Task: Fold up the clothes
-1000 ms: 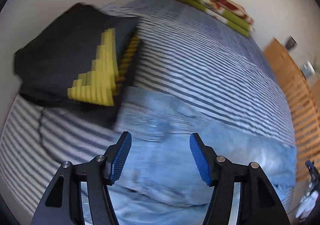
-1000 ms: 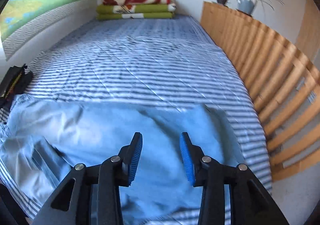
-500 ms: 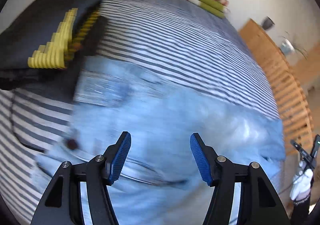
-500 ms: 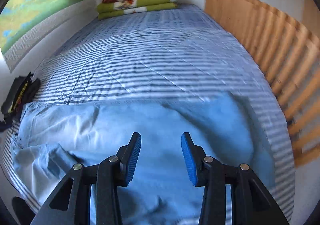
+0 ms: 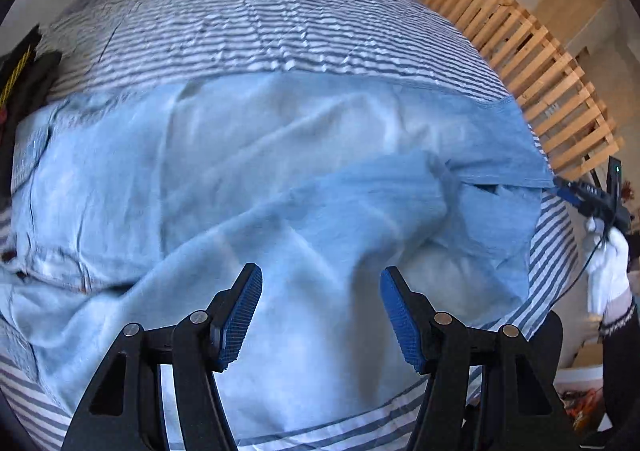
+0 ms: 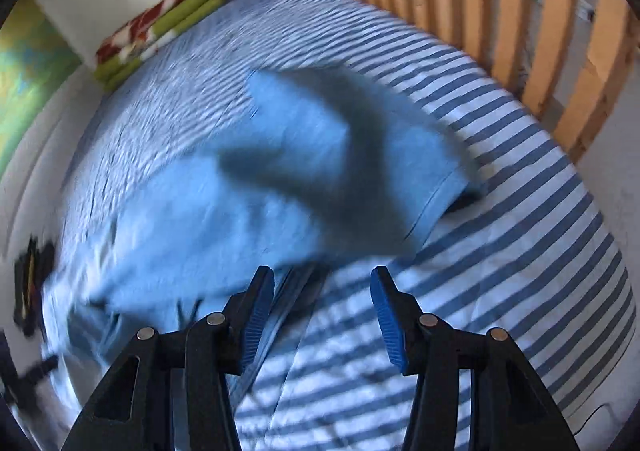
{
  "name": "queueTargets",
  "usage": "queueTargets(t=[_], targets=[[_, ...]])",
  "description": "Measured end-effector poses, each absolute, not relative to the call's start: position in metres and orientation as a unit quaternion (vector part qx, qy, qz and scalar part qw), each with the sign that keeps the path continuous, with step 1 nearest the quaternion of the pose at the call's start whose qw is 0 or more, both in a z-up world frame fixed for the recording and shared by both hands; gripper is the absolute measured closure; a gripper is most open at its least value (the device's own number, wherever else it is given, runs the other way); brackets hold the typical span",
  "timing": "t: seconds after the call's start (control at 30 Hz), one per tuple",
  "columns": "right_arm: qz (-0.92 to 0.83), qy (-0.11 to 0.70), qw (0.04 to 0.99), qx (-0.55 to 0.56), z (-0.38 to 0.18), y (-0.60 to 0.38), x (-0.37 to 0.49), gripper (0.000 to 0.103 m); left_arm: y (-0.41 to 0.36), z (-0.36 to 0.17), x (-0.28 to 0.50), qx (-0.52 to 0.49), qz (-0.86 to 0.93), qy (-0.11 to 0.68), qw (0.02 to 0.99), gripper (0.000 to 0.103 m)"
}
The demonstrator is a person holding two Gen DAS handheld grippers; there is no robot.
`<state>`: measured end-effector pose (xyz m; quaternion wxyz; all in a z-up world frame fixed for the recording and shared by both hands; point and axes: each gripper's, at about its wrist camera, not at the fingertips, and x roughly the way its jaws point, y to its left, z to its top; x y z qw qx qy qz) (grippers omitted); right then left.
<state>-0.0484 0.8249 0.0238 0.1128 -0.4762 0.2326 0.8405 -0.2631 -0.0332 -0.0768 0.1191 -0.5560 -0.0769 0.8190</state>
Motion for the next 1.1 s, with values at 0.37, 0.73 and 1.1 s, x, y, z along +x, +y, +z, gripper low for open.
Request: queueTargets(t=[0.37,0.73,1.1], targets=[[0.835,0.198,0.183,-0.48,0.01,0.899,-0.158,0.045,-0.005,-0.061,-0.427,-0.546,0.831,-0.018,0.102,0.031],[0.827,0.078,0.15,-0.536,-0.031,0.88,-0.244,0.03,0.028,-0.145,-0.516,-0.599,0.787,0.094,0.113,0.021],[0.857,0.067,0.109,-0.499,-0.007,0.857,-0.227,0.097,0.033,-0.133,-0.49,-0.534,0.836,0.074,0.106,0.095]])
